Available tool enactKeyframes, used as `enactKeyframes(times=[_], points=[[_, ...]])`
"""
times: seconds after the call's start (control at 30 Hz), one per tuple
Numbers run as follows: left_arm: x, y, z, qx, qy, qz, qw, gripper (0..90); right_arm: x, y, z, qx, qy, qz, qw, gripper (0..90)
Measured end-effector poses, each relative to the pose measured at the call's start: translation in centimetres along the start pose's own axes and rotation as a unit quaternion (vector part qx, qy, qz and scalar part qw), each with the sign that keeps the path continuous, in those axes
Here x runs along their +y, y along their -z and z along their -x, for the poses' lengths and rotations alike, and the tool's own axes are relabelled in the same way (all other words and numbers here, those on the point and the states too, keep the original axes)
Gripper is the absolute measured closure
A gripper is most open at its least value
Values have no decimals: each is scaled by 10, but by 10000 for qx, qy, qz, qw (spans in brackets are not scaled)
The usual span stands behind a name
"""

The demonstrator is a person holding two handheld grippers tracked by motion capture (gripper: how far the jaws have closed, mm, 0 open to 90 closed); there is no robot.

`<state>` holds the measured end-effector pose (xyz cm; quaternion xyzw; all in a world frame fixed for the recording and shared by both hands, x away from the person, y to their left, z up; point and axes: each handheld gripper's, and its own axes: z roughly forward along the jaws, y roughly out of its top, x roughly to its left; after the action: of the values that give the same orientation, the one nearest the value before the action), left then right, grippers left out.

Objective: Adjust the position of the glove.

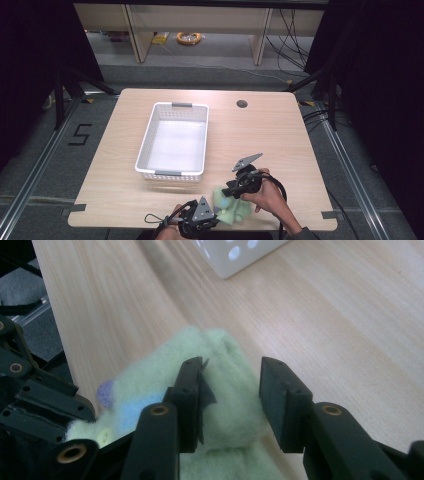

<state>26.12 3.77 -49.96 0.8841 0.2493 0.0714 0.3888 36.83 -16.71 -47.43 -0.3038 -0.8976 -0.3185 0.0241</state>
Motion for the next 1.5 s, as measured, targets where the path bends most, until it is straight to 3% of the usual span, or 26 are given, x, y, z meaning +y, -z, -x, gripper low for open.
enactKeyframes(times=[0.07,0.13,0.23,0.27,0.33,0.4,0.47,0.53,0.57,0.67,0.7,0.77,0.8,0.83,0.87,0.9,0.93,0.97,1.0,1.03,1.23,1.27,1.3,1.33,1.4,1.5], points=[[0,0,1,-56,-1,-6,10000,831,0,-2,2,52,22,10,10000,610],[-1,-1,2,-61,122,27,9999,833,-1,-5,5,111,-22,4,9999,591],[-1,-1,0,-22,61,-38,10000,836,-2,-9,8,233,-67,20,9997,602],[0,0,0,-64,32,-1,10000,836,-3,-8,9,232,-161,-3,9996,634],[-1,-1,2,-81,201,58,9997,839,-4,-7,7,319,-171,42,9993,758],[-1,0,0,-77,144,18,9999,844,-4,-5,6,325,-100,88,9994,850],[0,2,1,-135,153,34,9998,849,-3,0,4,250,-5,161,9996,873],[1,5,-2,-79,-5,24,10000,852,-3,5,1,178,34,236,9996,885],[2,6,0,-111,174,165,9997,854,-3,11,-1,219,54,307,9993,886],[5,13,-2,-129,210,265,9993,855,-5,27,-8,124,110,473,9987,888],[7,15,-5,-100,65,292,9995,855,-6,34,-11,107,62,504,9986,888],[11,18,-4,-102,281,439,9986,855,-9,44,-15,19,91,667,9977,889],[12,21,-8,-87,115,346,9993,854,-11,48,-16,4,106,803,9967,889],[14,21,-8,-11,201,431,9989,854,-14,51,-18,-78,38,847,9964,889],[17,21,-12,-43,59,425,9991,853,-17,54,-20,-98,-61,890,9960,889],[18,20,-12,-51,155,489,9987,853,-21,57,-21,-132,-82,942,9954,889],[21,21,-18,16,-144,336,9993,853,-25,59,-21,-153,-73,1046,9944,889],[22,18,-18,-35,45,373,9993,852,-29,62,-21,-199,-126,1078,9939,889],[23,17,-21,-29,-86,384,9992,852,-34,64,-21,-242,-181,1135,9931,889],[24,15,-23,-12,-30,356,9994,853,-37,66,-24,-198,-323,1113,9931,889],[34,6,-36,17,-194,262,9995,855,-55,66,-26,-287,-463,1275,9903,890],[35,4,-36,-21,-88,309,9995,854,-58,66,-29,-266,-556,1275,9899,891],[35,3,-37,-25,-124,292,9995,855,-59,66,-28,-352,-451,1280,9901,891],[36,1,-38,-48,-147,265,9995,854,-61,66,-33,-226,-650,1249,9898,891],[36,-3,-40,-52,-168,241,9996,853,-63,65,-33,-286,-491,1316,9897,891],[37,-7,-42,-84,-212,222,9995,852,-68,64,-37,-337,-586,1308,9891,891]])
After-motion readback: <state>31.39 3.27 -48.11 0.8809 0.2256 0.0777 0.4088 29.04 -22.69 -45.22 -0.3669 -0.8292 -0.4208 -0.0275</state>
